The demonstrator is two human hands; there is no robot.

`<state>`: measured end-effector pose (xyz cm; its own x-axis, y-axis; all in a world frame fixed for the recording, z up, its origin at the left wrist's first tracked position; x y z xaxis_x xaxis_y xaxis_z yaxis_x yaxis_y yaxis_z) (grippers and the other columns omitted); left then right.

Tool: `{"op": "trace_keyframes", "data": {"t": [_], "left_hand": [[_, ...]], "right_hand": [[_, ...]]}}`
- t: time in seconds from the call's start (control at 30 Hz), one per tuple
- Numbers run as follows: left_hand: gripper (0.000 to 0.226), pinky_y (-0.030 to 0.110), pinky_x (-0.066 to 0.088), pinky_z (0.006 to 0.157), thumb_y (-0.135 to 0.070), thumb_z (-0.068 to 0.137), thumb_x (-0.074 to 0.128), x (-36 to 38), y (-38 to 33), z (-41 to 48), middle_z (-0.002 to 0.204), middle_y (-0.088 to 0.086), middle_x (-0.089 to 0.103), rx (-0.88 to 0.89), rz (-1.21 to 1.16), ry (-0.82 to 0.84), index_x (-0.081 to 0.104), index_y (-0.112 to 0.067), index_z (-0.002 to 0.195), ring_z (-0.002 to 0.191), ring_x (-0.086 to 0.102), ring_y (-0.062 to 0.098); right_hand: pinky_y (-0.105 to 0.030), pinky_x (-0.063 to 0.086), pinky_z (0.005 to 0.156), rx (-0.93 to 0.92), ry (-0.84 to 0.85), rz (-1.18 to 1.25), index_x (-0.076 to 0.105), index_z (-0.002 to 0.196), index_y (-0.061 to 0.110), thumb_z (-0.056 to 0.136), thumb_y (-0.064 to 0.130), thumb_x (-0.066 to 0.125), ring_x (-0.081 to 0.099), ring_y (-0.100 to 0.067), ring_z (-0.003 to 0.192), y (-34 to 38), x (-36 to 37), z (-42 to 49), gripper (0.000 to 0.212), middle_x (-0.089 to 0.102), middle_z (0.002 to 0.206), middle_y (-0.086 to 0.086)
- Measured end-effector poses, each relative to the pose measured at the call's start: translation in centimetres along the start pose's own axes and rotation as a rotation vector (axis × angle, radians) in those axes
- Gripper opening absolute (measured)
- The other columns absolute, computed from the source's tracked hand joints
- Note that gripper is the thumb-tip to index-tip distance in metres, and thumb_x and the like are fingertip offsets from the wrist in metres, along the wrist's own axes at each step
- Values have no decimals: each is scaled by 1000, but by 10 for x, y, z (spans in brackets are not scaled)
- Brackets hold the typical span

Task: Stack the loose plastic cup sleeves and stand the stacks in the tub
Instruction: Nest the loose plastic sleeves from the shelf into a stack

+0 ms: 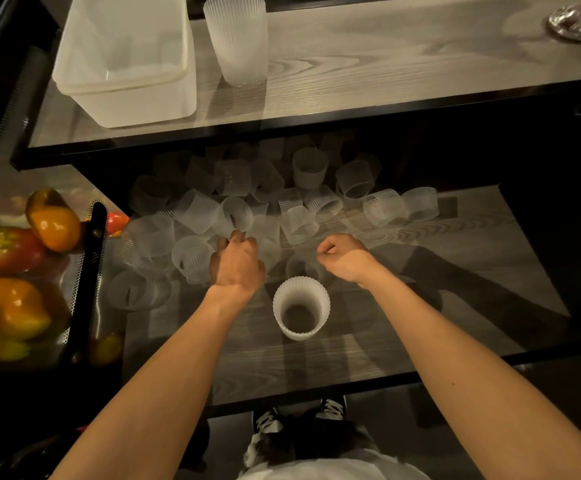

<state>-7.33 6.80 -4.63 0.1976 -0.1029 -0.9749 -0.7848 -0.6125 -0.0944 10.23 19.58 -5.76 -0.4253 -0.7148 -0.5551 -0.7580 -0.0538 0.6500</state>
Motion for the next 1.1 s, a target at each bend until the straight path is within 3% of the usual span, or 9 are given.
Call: {"op": "trace_keyframes", "data": {"t": [0.2,0.33,0.57,0.7,0.9,1.1], "left_hand": [[17,41,58,79,-15,90,59,-3,4,-3,98,8,67,32,7,-107,74,-11,97,101,62,30],[15,40,58,69,-8,89,58,-8,0,-5,87,12,69,61,64,-115,73,-7,88,85,66,34],[16,41,55,73,-8,91,55,-10,-3,-1,97,14,70,82,103,-95,71,-6,90,87,67,35],[26,42,52,81,-26,94,54,-8,-4,-1,102,12,68,71,111,-90,72,-7,94,95,65,34],[46,43,47,89,-51,94,51,-1,-5,-2,111,8,67,68,167,-66,72,-12,104,106,61,30],[28,43,48,91,-35,95,57,-3,-6,-3,115,7,65,65,200,-76,73,-15,107,109,59,30]], "right_hand": [[-28,52,76,-25,-8,30,64,98,24,93,21,61,66,-16,90,0,3,-4,6,64,91,6],[-36,58,81,-45,-18,52,65,94,26,93,21,61,67,-19,90,3,2,-8,6,66,88,4],[-37,56,87,-58,4,92,66,98,22,94,19,60,68,-22,97,0,0,-15,8,68,91,0],[-33,55,86,-51,11,117,65,95,24,93,17,61,66,-21,97,-5,-1,-17,8,67,91,2],[-27,48,73,-21,20,177,64,93,26,93,17,62,66,-19,96,-8,-3,-21,10,69,95,0],[-25,48,71,-9,30,207,66,100,22,93,17,62,68,-23,100,-11,-5,-22,9,71,101,-8]]}}
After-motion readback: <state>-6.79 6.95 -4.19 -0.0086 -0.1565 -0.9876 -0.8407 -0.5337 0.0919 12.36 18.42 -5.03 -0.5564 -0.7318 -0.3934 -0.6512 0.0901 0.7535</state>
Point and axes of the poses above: each hand's wrist, its own z-axis towards the middle knuckle, its own x-axis out of the palm, y = z × x, the point moved 2 cm from there along z, towards the middle knuckle
